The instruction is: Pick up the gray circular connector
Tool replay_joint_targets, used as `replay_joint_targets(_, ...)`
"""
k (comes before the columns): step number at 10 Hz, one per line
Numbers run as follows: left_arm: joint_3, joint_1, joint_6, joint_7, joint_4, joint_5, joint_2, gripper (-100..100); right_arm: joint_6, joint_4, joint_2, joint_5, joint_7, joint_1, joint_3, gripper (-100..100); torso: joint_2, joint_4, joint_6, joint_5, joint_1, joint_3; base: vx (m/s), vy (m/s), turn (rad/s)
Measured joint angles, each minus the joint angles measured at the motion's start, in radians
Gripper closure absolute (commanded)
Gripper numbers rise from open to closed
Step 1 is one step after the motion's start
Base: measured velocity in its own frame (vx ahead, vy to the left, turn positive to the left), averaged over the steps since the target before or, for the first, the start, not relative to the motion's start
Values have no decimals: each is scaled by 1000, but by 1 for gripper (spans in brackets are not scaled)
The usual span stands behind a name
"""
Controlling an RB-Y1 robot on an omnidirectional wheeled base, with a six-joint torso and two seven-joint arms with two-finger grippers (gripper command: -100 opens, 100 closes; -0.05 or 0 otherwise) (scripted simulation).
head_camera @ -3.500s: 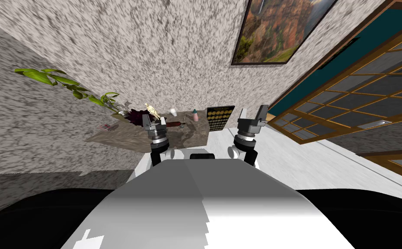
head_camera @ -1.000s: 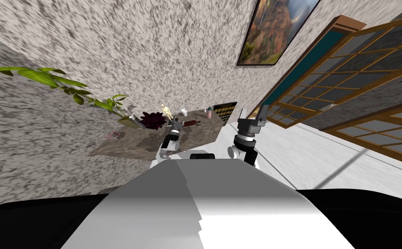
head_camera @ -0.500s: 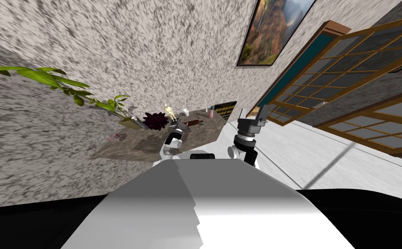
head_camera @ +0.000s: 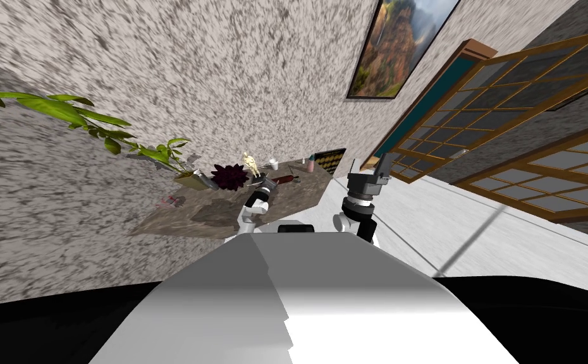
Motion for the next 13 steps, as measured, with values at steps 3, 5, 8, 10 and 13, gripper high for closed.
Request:
replay_joint_targets(3,-15,-35,76,34,19,12,-4,-100,0,0,0,0,0,0,0,0,0,0,0,0,1,0,2,52,-41)
replay_joint_targets(5,-24,-59,136,55,32,16,-9,-100,0,0,0,0,0,0,0,0,-1,0,0,0,1,-1,18,41,-31)
replay_joint_targets(8,-34,-105,204,84,72,32,-3,-100,0,0,0,0,0,0,0,0,-2,0,0,0,-1,-1,24,16,-32)
replay_joint_targets(10,-42,-137,257,101,89,31,-10,-100,0,0,0,0,0,0,0,0,-2,0,0,-1,-2,-1,26,2,-27)
replay_joint_targets(13,-55,-184,344,126,114,35,-14,-100,0,0,0,0,0,0,0,0,-3,-1,0,-1,-3,-2,34,-9,-22)
